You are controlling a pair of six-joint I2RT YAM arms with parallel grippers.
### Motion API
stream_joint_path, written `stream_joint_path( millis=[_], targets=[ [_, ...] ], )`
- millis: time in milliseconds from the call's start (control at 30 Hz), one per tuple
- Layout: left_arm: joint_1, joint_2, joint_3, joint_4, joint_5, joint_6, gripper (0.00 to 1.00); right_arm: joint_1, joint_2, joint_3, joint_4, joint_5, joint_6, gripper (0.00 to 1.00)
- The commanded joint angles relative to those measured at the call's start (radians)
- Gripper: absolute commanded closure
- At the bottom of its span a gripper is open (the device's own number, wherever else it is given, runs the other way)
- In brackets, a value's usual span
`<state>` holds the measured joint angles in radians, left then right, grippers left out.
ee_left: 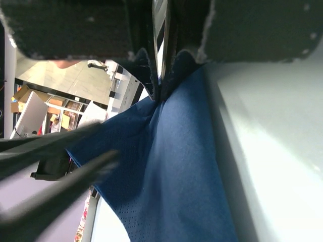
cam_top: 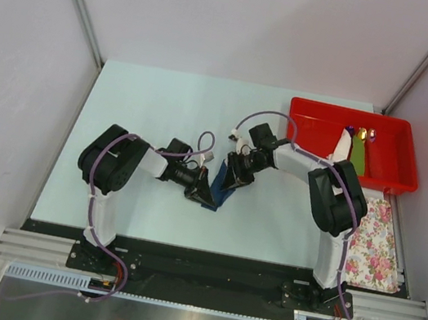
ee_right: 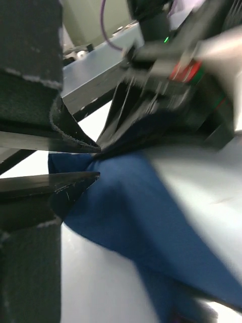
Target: Place the utensils on the paper napkin and roll it up
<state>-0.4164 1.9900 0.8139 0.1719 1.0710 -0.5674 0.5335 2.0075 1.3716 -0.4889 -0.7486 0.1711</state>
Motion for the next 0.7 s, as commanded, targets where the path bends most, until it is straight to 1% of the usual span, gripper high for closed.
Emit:
stream_joint_path(
  millis=[0,67,133,167,267,400,433,467,567,667],
  targets=[
    [0.002,0.036,-0.016,-0.048,-0.109,0.052,0.85,0.003,0.039,-0.042,-0.069,0.034,-0.076,0.74],
    [0.002,0.029,-0.019,-0.037,-0.102,0.049,0.79,0.013,0.057,-0.049,-0.074,0.063,-0.099,0.74],
    [0.004,0.018,-0.025,-0.02,-0.097,0.043,0.76,0.016,0.073,-0.049,-0.082,0.095,-0.111,0.74],
    [0.004,0.015,-0.028,-0.018,-0.095,0.043,0.73,0.014,0.079,-0.048,-0.085,0.103,-0.125,0.74],
    [0.008,0.01,-0.036,-0.008,-0.091,0.031,0.69,0.017,0.093,-0.045,-0.111,0.12,-0.151,0.73],
    [0.018,-0.005,-0.051,0.053,-0.048,-0.015,0.67,0.02,0.076,-0.066,-0.117,0.14,-0.168,0.7],
    [0.01,-0.031,-0.056,0.104,-0.02,-0.023,0.67,0.022,0.076,-0.068,-0.117,0.147,-0.191,0.7],
    [0.005,-0.083,-0.059,0.119,-0.013,-0.019,0.66,0.023,0.077,-0.068,-0.116,0.153,-0.193,0.7],
    [-0.018,-0.169,-0.052,0.149,0.024,-0.022,0.67,0.028,0.088,-0.063,-0.116,0.17,-0.197,0.7],
    [-0.021,-0.195,-0.044,0.155,0.033,-0.046,0.67,0.028,0.091,-0.063,-0.114,0.176,-0.202,0.7]
  ],
)
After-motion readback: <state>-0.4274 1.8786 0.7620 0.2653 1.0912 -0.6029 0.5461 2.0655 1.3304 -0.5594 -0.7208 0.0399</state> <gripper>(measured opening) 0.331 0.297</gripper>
